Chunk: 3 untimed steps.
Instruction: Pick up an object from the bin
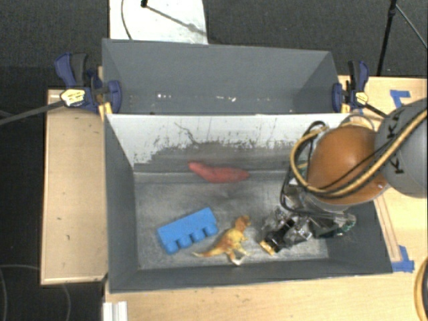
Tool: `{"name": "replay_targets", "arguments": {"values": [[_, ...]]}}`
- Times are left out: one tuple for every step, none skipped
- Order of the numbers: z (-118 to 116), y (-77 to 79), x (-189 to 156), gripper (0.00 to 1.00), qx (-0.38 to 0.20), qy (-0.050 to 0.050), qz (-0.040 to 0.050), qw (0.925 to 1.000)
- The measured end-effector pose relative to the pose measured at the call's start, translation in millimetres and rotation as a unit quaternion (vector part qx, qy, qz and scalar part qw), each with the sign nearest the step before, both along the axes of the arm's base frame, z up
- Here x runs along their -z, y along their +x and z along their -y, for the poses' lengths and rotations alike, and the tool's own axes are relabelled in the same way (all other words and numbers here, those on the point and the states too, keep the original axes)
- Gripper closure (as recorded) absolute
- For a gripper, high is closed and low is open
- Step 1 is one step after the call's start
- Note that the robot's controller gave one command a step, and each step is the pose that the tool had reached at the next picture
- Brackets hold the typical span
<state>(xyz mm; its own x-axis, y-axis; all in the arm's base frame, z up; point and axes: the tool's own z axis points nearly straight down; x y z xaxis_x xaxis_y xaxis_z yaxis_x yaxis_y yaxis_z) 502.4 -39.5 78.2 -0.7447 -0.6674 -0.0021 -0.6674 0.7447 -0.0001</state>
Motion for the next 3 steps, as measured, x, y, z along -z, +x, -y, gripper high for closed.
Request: {"name": "replay_targets", "arguments": {"values": [[12.1, 42.7, -193.2, 1.0, 0.017, -0.001, 0.005, 0.9998], [11.9, 42.0, -191.0, 1.0, 0.018, -0.001, 0.0027, 0.9998], [9.6, 57.6, -189.8, 1.0, -0.012, 0.0, 0.0012, 0.9999]]}}
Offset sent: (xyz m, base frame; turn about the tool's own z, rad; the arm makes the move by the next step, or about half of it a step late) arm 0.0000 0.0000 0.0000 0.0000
